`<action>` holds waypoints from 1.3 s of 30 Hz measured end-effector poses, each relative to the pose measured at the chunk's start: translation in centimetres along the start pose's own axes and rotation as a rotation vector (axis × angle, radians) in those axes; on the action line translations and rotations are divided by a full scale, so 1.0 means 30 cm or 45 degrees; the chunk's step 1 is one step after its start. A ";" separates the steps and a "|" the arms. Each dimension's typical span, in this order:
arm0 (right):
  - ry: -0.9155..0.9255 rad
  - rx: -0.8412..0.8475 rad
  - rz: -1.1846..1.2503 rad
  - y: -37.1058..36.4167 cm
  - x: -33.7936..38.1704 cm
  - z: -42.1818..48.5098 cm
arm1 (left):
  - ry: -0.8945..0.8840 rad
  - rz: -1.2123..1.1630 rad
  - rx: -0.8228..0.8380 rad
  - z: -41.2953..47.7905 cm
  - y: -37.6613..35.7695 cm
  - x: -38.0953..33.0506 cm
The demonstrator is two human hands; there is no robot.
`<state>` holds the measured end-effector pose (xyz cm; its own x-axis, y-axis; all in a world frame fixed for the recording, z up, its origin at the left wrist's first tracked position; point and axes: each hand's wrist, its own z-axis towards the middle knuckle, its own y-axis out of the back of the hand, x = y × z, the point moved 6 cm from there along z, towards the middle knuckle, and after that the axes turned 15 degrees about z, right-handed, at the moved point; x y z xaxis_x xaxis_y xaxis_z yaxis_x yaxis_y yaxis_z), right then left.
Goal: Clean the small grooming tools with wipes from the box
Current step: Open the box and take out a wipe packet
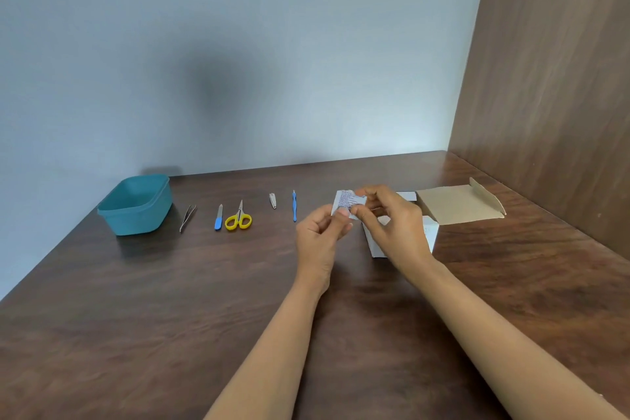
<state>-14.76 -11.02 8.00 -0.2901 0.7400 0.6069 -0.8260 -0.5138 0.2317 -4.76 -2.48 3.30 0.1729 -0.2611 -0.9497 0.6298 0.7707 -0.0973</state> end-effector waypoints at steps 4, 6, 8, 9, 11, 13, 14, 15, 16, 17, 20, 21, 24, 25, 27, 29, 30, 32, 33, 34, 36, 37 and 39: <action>0.109 0.124 -0.161 -0.022 -0.003 -0.002 | -0.012 -0.006 -0.016 0.009 0.006 0.013; 0.121 0.102 -0.143 -0.020 -0.007 -0.001 | -0.014 0.003 -0.026 0.013 0.006 0.023; 0.127 0.064 -0.133 -0.016 -0.006 -0.002 | -0.024 0.021 -0.034 0.015 0.006 0.029; 0.123 0.052 -0.138 -0.015 -0.005 -0.001 | -0.030 0.030 -0.033 0.017 0.005 0.033; 0.097 0.048 -0.140 -0.019 -0.006 -0.002 | -0.041 0.046 -0.025 0.019 0.002 0.038; 0.036 0.048 -0.093 -0.026 -0.008 -0.005 | -0.061 0.064 -0.014 0.020 -0.001 0.040; -0.005 0.042 -0.053 -0.030 -0.010 -0.006 | -0.063 0.077 -0.020 0.022 -0.001 0.043; -0.050 0.034 -0.017 -0.032 -0.013 -0.007 | -0.063 0.086 -0.029 0.025 0.002 0.046; -0.091 0.026 0.007 -0.032 -0.017 -0.006 | -0.067 0.094 -0.037 0.027 0.004 0.050; -0.122 0.024 0.016 -0.032 -0.018 -0.005 | -0.081 0.107 -0.038 0.028 0.005 0.050; -0.155 0.069 -0.004 -0.034 -0.014 0.003 | -0.115 0.130 -0.025 0.029 0.003 0.048; -0.145 0.096 -0.027 -0.035 -0.010 0.005 | -0.111 0.119 -0.025 0.029 0.002 0.050; -0.103 0.160 -0.095 -0.037 -0.010 0.008 | -0.097 0.097 -0.017 0.027 -0.001 0.050; -0.097 0.182 -0.110 -0.038 -0.014 0.010 | -0.098 0.099 -0.012 0.026 -0.002 0.049; -0.086 0.217 -0.143 -0.039 -0.024 0.015 | -0.100 0.105 -0.009 0.025 -0.003 0.048; -0.108 0.245 -0.176 -0.040 -0.037 0.019 | -0.101 0.124 -0.013 0.027 -0.003 0.047; -0.126 0.259 -0.188 -0.040 -0.043 0.019 | -0.104 0.134 -0.012 0.027 -0.004 0.046; -0.157 0.285 -0.194 -0.040 -0.048 0.020 | -0.104 0.144 -0.007 0.026 -0.007 0.045; -0.169 0.292 -0.182 -0.039 -0.050 0.019 | -0.098 0.151 -0.008 0.026 -0.007 0.046; -0.179 0.292 -0.162 -0.038 -0.050 0.019 | -0.094 0.160 -0.013 0.027 -0.007 0.048; -0.198 0.280 -0.112 -0.035 -0.050 0.021 | -0.103 0.183 -0.025 0.028 -0.005 0.048; -0.209 0.274 -0.087 -0.034 -0.050 0.023 | -0.120 0.199 -0.035 0.027 -0.003 0.046; -0.236 0.264 -0.028 -0.031 -0.050 0.024 | -0.175 0.246 -0.068 0.027 0.001 0.036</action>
<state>-13.21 -11.97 7.44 -0.1640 0.6693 0.7246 -0.7089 -0.5908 0.3853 -3.96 -3.22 2.51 0.3900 -0.1793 -0.9032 0.5345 0.8428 0.0635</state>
